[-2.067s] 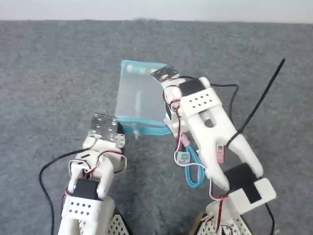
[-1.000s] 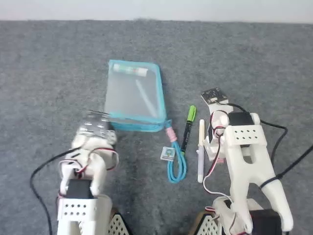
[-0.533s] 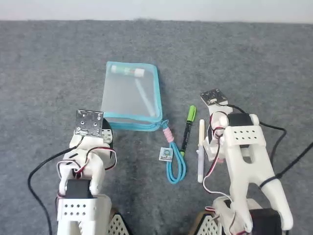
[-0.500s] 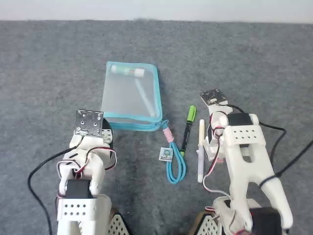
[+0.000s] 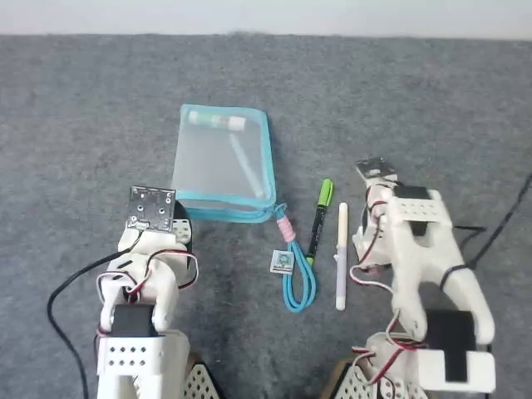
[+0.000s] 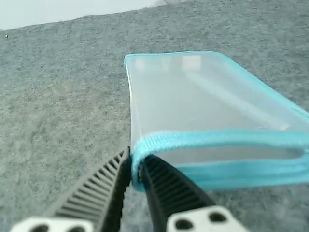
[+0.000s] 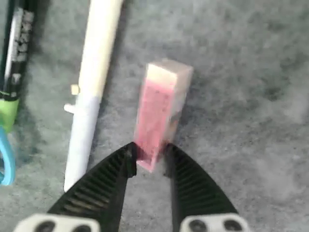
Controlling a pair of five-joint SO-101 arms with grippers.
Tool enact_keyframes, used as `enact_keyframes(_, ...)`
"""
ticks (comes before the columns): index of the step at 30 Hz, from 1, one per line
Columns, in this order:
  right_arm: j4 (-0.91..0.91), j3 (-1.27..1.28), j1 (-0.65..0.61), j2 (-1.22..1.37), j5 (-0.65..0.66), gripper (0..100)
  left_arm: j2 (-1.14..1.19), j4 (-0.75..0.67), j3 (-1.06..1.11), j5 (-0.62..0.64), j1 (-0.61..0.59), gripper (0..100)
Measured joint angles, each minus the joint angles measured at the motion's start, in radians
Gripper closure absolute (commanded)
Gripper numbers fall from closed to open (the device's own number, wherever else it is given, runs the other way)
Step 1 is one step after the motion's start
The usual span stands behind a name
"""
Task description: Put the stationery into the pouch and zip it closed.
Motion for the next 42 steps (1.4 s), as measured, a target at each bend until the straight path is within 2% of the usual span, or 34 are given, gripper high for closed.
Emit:
enact_keyframes(3,0.0,-0.008,0.0,0.006,0.002,92.2,0.0,0.0,0.0,0.0,0.0,99)
enact_keyframes(8,0.0,-0.008,0.0,0.008,0.002,99.1,0.0,0.0,0.0,0.0,-0.002,99)
enact_keyframes(15,0.0,-0.011,-0.044,0.008,0.0,87.2,0.0,0.0,0.0,0.0,-0.002,99)
enact_keyframes(22,-0.008,0.015,-0.071,0.038,0.002,86.6,0.0,0.0,0.0,0.0,-0.002,99)
enact_keyframes(25,-0.008,0.017,-0.077,0.038,0.002,87.7,0.0,0.0,0.0,0.0,-0.002,99)
enact_keyframes(28,-0.008,0.017,-0.074,0.038,0.002,99.0,0.0,0.0,0.0,0.0,-0.002,99)
enact_keyframes(32,-0.008,0.017,-0.072,0.038,0.002,99.5,0.0,0.0,0.0,0.0,-0.002,99)
enact_keyframes(37,0.086,-0.026,-0.072,-0.052,0.002,99.1,0.0,-0.011,0.005,0.006,0.008,99)
enact_keyframes(42,0.25,-0.146,-0.133,-0.265,0.002,99.1,0.0,-0.135,0.081,0.008,0.107,99)
